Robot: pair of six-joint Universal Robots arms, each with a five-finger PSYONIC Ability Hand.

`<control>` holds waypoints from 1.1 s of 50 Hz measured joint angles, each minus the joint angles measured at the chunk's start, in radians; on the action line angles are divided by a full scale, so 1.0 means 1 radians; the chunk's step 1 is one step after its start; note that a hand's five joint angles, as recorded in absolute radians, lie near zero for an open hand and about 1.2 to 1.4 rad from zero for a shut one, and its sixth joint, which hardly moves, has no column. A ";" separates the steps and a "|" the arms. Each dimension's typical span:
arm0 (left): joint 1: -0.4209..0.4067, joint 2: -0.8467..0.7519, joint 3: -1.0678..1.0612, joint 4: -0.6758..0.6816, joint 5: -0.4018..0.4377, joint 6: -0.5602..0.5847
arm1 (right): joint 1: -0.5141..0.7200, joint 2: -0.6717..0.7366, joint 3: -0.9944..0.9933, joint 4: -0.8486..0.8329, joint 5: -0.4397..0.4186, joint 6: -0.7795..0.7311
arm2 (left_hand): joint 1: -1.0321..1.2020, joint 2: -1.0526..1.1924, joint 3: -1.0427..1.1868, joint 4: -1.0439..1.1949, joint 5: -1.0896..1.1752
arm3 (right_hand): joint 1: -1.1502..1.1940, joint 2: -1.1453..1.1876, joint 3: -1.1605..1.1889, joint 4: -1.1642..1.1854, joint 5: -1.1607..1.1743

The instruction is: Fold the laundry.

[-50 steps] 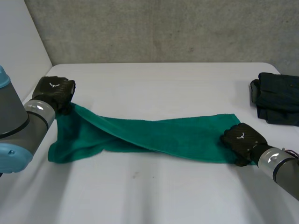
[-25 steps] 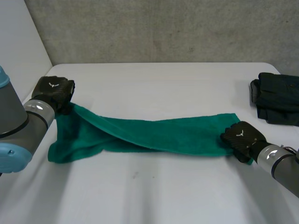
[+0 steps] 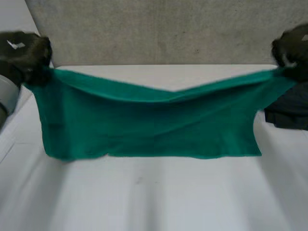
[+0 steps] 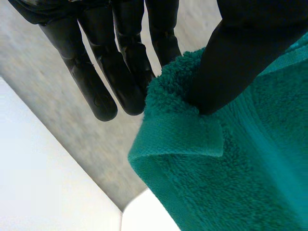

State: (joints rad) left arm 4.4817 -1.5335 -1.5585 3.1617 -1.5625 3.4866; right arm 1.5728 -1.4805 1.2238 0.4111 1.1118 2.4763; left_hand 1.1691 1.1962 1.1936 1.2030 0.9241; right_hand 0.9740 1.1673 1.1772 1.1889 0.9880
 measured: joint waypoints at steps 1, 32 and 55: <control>0.001 0.025 0.003 -0.018 0.003 -0.010 | -0.005 -0.006 -0.046 0.052 -0.001 0.002 | 0.000 0.000 0.000 0.000 0.000 | 0.000 0.000 0.000 0.000 0.002; 0.013 -0.502 0.393 0.135 0.043 -0.007 | 0.144 0.585 -0.523 0.075 0.191 0.051 | 0.000 0.000 0.000 0.000 0.000 | 0.000 0.000 0.000 0.000 0.004; -0.032 -0.162 0.188 0.532 0.021 -0.086 | 0.182 0.378 -0.631 -0.297 0.111 0.358 | 0.000 0.000 0.000 0.000 0.000 | 0.005 0.000 0.000 0.000 0.004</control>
State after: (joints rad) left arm 4.4500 -1.6958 -1.3710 3.6932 -1.5417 3.4010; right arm 1.7552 -1.1021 0.5925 0.1142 1.2230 2.8345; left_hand 1.1691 1.1962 1.1936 1.2030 0.9240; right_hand 0.9788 1.1673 1.1773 1.1890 0.9924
